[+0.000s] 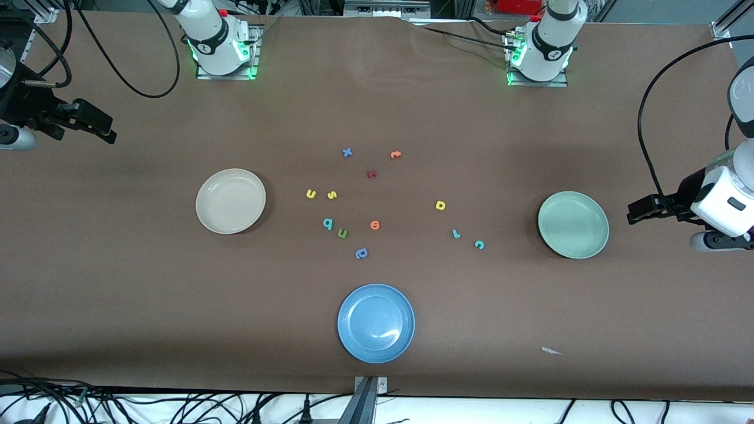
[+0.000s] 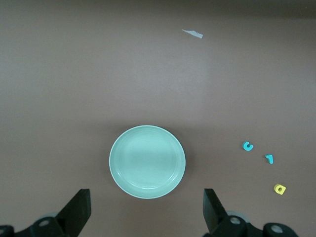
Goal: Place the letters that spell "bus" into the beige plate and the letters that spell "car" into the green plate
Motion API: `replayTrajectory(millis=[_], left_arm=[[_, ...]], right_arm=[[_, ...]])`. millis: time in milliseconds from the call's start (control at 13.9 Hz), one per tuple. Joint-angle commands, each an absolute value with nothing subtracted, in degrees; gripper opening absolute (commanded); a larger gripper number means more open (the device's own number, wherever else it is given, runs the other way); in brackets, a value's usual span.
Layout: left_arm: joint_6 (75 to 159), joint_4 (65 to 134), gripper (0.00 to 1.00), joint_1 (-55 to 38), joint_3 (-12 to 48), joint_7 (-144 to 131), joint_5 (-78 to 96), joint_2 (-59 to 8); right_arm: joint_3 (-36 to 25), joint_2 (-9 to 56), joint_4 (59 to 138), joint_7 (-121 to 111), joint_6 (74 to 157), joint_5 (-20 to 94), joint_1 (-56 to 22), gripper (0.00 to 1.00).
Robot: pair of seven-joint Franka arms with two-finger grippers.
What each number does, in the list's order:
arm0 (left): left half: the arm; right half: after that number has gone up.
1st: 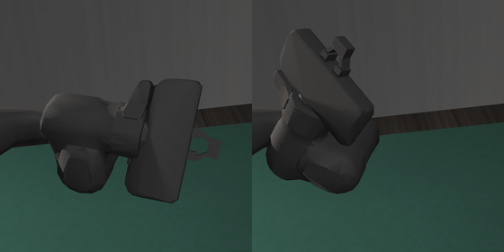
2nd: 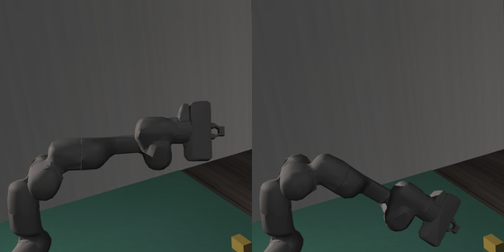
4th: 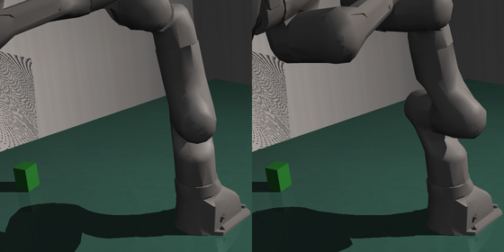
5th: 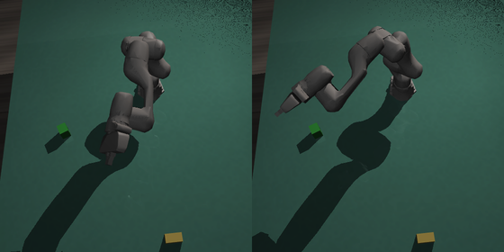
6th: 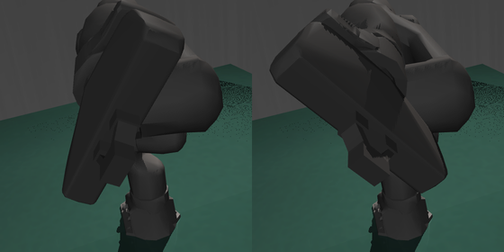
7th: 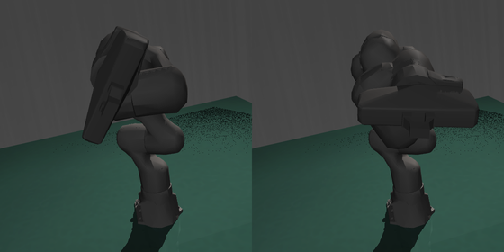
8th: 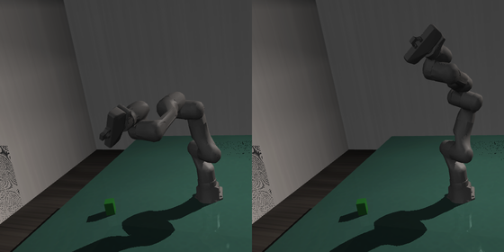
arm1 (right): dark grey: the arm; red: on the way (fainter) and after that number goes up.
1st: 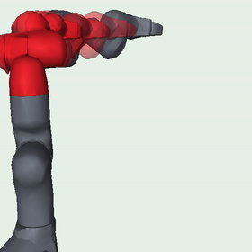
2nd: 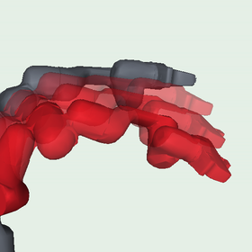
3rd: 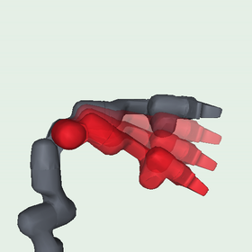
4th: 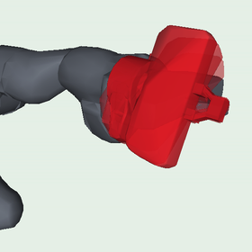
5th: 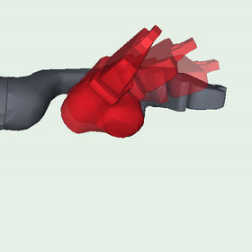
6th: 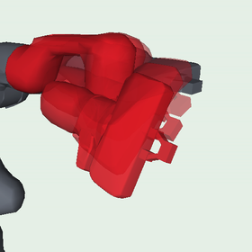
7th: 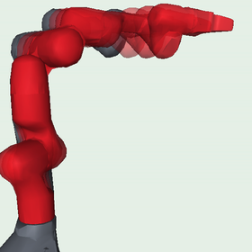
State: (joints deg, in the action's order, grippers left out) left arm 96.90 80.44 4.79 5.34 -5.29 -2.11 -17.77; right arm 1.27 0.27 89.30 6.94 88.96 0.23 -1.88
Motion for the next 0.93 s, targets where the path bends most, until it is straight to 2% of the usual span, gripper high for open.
replayTrajectory(millis=[0, 861], left_arm=[[97.21, 81.91, 1.0, 4.75, 5.63, -4.92, -3.08, -16.61], [96.59, 81.91, 1.0, 5.01, 5.63, -4.83, -3.08, -16.61]], right_arm=[[0.79, 0.35, 88.59, 7.21, 88.24, 1.49, -1.85, 1.0], [2.37, 0.26, 88.33, 7.29, 88.68, 1.41, -2.11, 1.0]])
